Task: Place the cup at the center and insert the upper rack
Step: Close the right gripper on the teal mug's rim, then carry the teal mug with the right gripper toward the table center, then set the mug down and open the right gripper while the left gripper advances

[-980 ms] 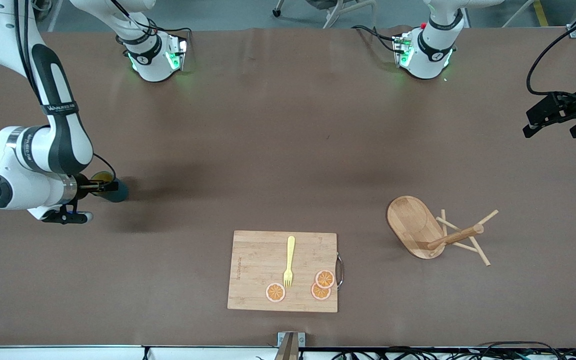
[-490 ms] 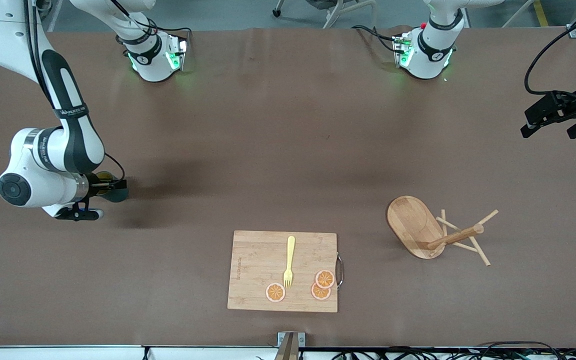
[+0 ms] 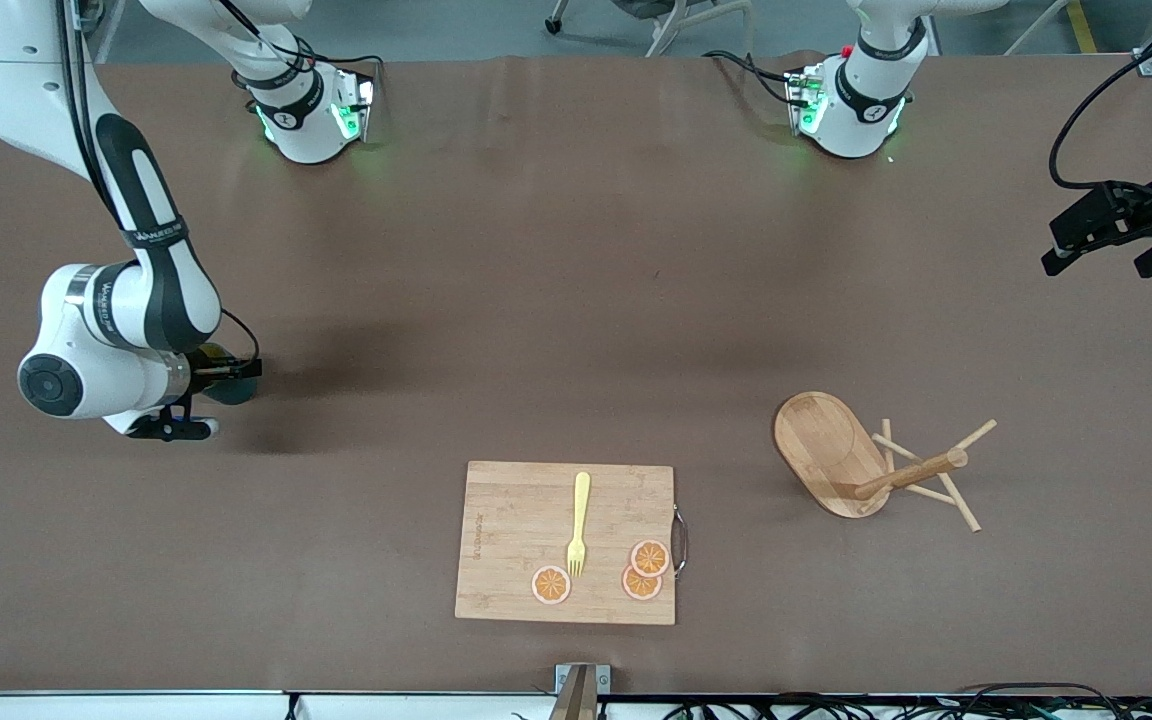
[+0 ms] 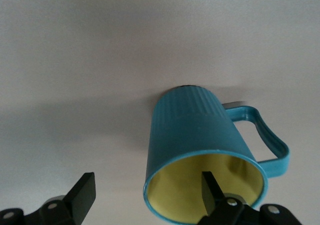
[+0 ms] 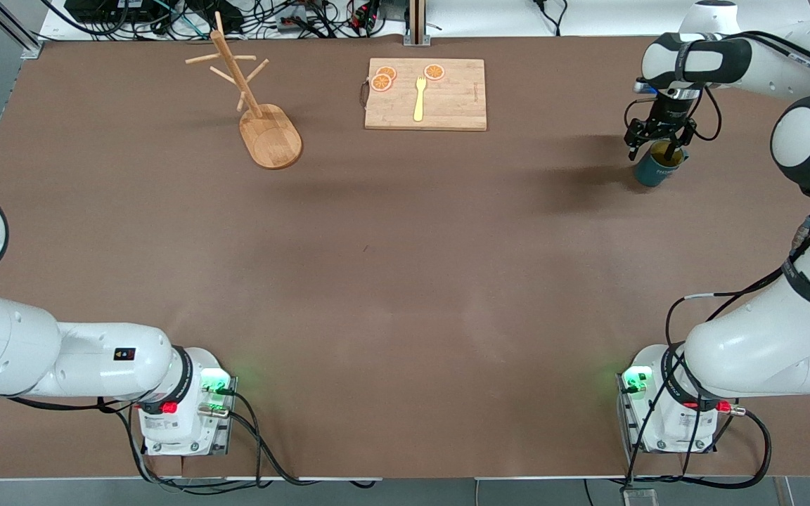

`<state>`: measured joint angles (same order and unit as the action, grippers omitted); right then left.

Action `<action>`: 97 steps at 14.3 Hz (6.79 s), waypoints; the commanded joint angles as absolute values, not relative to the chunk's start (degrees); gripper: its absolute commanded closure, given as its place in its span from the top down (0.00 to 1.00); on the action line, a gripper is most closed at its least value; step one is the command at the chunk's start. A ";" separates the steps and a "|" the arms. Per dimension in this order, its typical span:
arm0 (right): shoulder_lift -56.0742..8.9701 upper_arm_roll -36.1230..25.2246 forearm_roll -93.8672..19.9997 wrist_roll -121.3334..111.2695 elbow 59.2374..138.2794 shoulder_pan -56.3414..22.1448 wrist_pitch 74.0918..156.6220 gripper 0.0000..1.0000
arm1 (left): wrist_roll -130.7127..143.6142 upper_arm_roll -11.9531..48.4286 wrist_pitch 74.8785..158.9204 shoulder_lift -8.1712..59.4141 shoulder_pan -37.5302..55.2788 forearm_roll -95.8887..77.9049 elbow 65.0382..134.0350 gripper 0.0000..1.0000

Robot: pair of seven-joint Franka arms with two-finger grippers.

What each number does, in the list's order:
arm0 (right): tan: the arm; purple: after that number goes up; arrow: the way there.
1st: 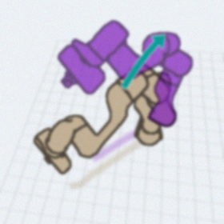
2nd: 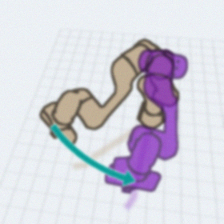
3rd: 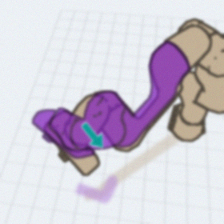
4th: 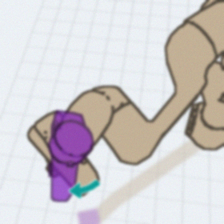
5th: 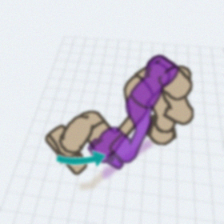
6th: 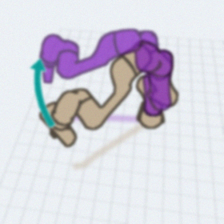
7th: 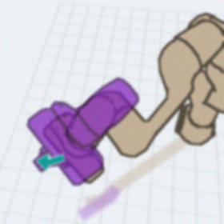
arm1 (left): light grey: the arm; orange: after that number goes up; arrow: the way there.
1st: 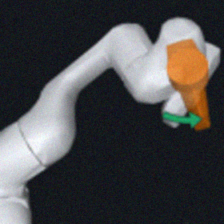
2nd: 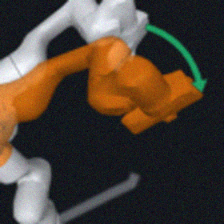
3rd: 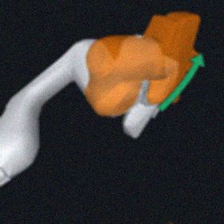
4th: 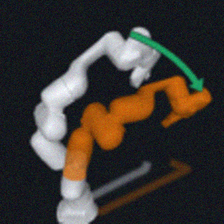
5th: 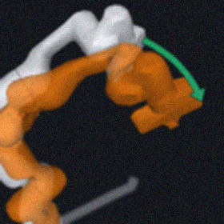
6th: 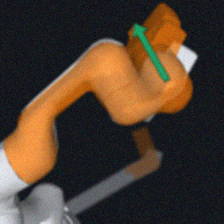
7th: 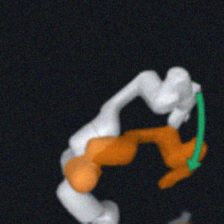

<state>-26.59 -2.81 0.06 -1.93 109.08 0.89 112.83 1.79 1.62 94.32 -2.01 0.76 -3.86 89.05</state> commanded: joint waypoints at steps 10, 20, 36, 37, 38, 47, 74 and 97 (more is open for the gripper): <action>-27.77 -2.64 -0.35 -1.14 109.07 0.00 111.98 0.17 | 1.32 1.58 94.75 -2.11 0.79 -4.57 88.51 1.00; -27.60 -1.93 -4.12 -1.76 107.58 -3.16 110.74 0.03 | 1.05 1.49 94.04 -2.37 0.70 -4.57 88.59 1.00; -29.96 -2.02 -12.92 18.35 91.78 -26.70 106.43 0.01 | 0.97 1.41 94.13 -2.55 0.70 -4.39 88.07 1.00; -31.10 -2.02 -12.40 19.07 90.19 -29.07 106.44 0.01 | 0.97 1.41 94.22 -2.46 0.70 -4.22 88.07 1.00; -32.33 -2.11 -12.31 19.25 88.61 -31.09 106.44 0.01 | 1.05 1.41 94.31 -2.20 0.70 -4.04 88.15 1.00; -41.39 -2.11 -12.83 32.15 76.38 -40.07 107.05 0.00 | 1.58 2.02 94.48 -1.93 1.67 -4.75 88.15 1.00; -50.28 -0.62 -14.68 57.22 67.59 -50.19 119.89 1.00 | 7.65 6.94 94.66 -0.70 -0.18 -14.50 88.51 1.00; -28.31 -2.11 -7.21 3.25 60.03 5.35 78.05 1.00 | 41.63 32.50 98.08 2.46 1.75 -11.51 89.12 1.00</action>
